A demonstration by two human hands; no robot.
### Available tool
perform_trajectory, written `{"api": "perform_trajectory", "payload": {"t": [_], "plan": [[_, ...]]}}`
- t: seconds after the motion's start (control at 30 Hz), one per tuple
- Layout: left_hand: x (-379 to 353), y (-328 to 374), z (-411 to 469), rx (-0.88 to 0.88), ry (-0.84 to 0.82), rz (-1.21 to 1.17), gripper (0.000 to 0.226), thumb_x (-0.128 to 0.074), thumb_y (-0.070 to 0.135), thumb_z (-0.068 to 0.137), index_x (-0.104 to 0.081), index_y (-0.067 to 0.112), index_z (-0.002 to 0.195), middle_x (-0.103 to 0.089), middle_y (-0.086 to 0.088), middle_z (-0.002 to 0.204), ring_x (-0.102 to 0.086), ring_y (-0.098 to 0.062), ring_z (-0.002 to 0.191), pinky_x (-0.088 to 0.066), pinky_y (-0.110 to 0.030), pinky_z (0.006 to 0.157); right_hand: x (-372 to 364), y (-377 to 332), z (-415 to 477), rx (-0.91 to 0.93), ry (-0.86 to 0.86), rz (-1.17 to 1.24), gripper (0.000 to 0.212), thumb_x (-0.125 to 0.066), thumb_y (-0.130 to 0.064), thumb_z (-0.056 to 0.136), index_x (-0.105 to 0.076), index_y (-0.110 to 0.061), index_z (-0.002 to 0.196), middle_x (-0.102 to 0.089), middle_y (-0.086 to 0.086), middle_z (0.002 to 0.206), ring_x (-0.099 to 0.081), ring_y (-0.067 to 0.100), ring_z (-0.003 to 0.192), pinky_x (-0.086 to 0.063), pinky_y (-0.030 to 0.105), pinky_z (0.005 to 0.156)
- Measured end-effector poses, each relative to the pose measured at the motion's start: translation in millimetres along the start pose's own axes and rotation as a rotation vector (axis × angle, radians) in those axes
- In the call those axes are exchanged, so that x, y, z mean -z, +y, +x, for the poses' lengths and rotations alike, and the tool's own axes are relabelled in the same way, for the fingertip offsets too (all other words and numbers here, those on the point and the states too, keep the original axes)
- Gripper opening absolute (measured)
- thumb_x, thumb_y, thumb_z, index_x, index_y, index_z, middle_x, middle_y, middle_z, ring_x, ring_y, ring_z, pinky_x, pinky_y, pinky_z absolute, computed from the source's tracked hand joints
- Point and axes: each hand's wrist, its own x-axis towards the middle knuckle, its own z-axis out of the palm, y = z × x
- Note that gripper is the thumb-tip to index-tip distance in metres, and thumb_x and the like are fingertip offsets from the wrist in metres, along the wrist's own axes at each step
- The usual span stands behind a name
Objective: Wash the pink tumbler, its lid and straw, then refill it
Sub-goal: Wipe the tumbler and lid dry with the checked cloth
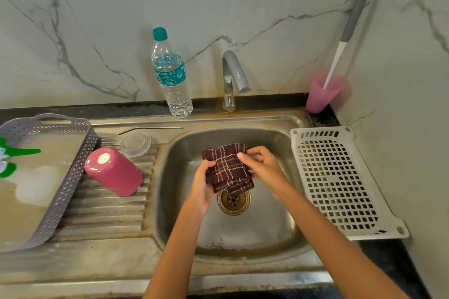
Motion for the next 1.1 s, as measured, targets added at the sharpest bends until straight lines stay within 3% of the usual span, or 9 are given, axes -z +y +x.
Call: {"api": "perform_trajectory", "payload": {"t": [0.17,0.27,0.43,0.57,0.67,0.8,0.9,0.97,1.1], "plan": [[6,2,5,0.027,0.084,-0.118,0.025,-0.052,0.022,0.092,-0.061,0.01,0.111,-0.069,-0.01,0.091,-0.064,-0.022,0.081,-0.05,-0.036,0.078,11,1,-4,0.204,-0.275,-0.163,0.062,-0.079,-0.034,0.076,-0.049,-0.037,0.13,-0.047,-0.011,0.133,-0.051,0.003,0.121,-0.047,0.026,0.099],[8,2,9,0.073,0.091,-0.122,0.036,-0.054,0.023,0.09,-0.061,0.007,0.12,-0.068,-0.012,0.096,-0.063,-0.024,0.084,-0.049,-0.038,0.08,12,0,-2,0.392,-0.308,-0.454,0.051,-0.083,-0.032,0.071,-0.064,-0.035,0.119,-0.037,-0.014,0.142,-0.037,0.003,0.133,-0.037,0.027,0.108],[5,5,9,0.143,0.069,-0.117,0.046,-0.055,0.03,0.089,-0.062,0.003,0.126,-0.069,-0.015,0.104,-0.065,-0.029,0.092,-0.049,-0.041,0.09,11,-17,0,0.382,-0.34,-0.459,0.04,-0.079,-0.009,0.076,-0.07,-0.014,0.114,-0.054,-0.005,0.135,-0.051,0.008,0.123,-0.049,0.03,0.1],[7,5,11,0.216,0.008,-0.088,0.069,-0.056,0.062,0.085,-0.062,0.008,0.127,-0.067,-0.016,0.121,-0.063,-0.031,0.114,-0.045,-0.049,0.105,9,-23,-3,0.437,-0.303,-0.594,0.025,-0.072,-0.02,0.085,-0.073,-0.017,0.11,-0.067,-0.003,0.12,-0.054,0.004,0.12,-0.045,0.024,0.101],[5,4,12,0.225,-0.039,-0.11,0.083,-0.049,0.075,0.082,-0.059,0.007,0.13,-0.067,-0.016,0.123,-0.062,-0.033,0.117,-0.041,-0.051,0.108,9,-31,-4,0.44,-0.207,-0.573,0.016,-0.067,-0.025,0.088,-0.077,-0.02,0.1,-0.073,-0.008,0.102,-0.062,-0.002,0.1,-0.047,0.016,0.09],[0,-2,8,0.286,-0.171,-0.075,0.091,-0.036,0.08,0.083,-0.054,0.006,0.133,-0.063,-0.019,0.128,-0.059,-0.036,0.121,-0.037,-0.05,0.11,9,-42,2,0.34,-0.069,-0.387,0.011,-0.061,-0.023,0.088,-0.07,-0.018,0.084,-0.071,-0.003,0.082,-0.066,0.007,0.081,-0.053,0.028,0.081],[5,-9,3,0.272,-0.305,0.099,0.074,-0.041,0.069,0.09,-0.054,0.012,0.136,-0.061,-0.013,0.133,-0.058,-0.029,0.124,-0.039,-0.046,0.11,12,-49,11,0.312,0.058,-0.35,0.016,-0.05,-0.026,0.097,-0.061,-0.015,0.095,-0.068,0.01,0.088,-0.06,0.015,0.075,-0.048,0.026,0.069],[9,-10,-1,0.262,-0.318,0.229,0.054,-0.059,0.05,0.09,-0.056,0.017,0.133,-0.067,-0.006,0.126,-0.063,-0.023,0.118,-0.044,-0.041,0.106,19,-49,20,0.257,0.085,-0.339,0.02,-0.045,-0.032,0.1,-0.058,-0.017,0.101,-0.067,0.007,0.09,-0.063,0.014,0.079,-0.048,0.022,0.065],[16,-9,3,0.269,-0.29,0.416,0.057,-0.077,0.037,0.077,-0.058,0.022,0.129,-0.071,0.001,0.117,-0.065,-0.019,0.112,-0.045,-0.042,0.105,26,-47,32,0.193,0.079,-0.318,0.024,-0.05,-0.038,0.097,-0.059,-0.017,0.104,-0.066,0.002,0.098,-0.065,0.016,0.091,-0.05,0.025,0.074]]}}
